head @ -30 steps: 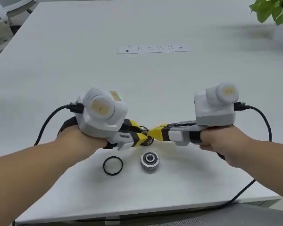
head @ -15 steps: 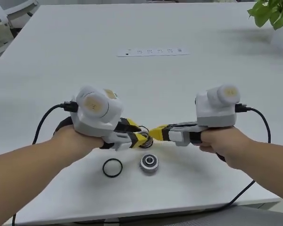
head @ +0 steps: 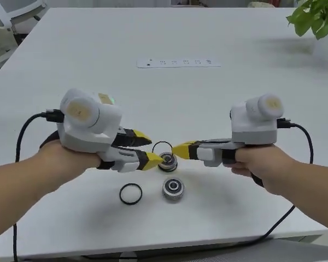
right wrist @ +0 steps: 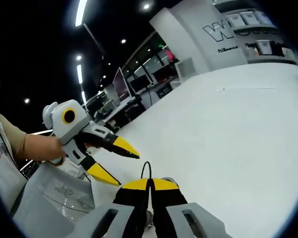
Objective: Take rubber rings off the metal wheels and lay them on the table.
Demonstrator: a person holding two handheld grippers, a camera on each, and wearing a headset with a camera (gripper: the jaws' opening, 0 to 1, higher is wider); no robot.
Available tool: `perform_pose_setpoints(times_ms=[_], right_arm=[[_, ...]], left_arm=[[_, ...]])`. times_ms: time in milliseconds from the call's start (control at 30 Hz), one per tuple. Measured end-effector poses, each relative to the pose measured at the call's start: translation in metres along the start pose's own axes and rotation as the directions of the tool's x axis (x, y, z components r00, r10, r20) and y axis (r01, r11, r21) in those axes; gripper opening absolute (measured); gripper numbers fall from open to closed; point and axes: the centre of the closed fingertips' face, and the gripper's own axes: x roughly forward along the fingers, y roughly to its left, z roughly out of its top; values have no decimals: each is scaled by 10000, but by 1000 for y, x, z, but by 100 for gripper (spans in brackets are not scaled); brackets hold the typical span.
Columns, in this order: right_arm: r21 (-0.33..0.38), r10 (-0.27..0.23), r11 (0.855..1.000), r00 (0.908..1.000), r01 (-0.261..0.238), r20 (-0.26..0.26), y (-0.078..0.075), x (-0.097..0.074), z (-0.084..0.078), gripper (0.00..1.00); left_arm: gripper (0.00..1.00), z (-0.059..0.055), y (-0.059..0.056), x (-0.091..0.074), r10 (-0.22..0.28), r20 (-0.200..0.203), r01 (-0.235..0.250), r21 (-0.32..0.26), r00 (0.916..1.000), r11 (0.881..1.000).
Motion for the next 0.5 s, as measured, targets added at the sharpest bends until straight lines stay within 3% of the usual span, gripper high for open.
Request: perform_pose_setpoints(times_ms=[500], right_arm=[[-62,537,9985,9984,-538,-147,25,9,5,0]], left_arm=[[47,6,-8,-39,123,590,-104,-334,9982,9994]])
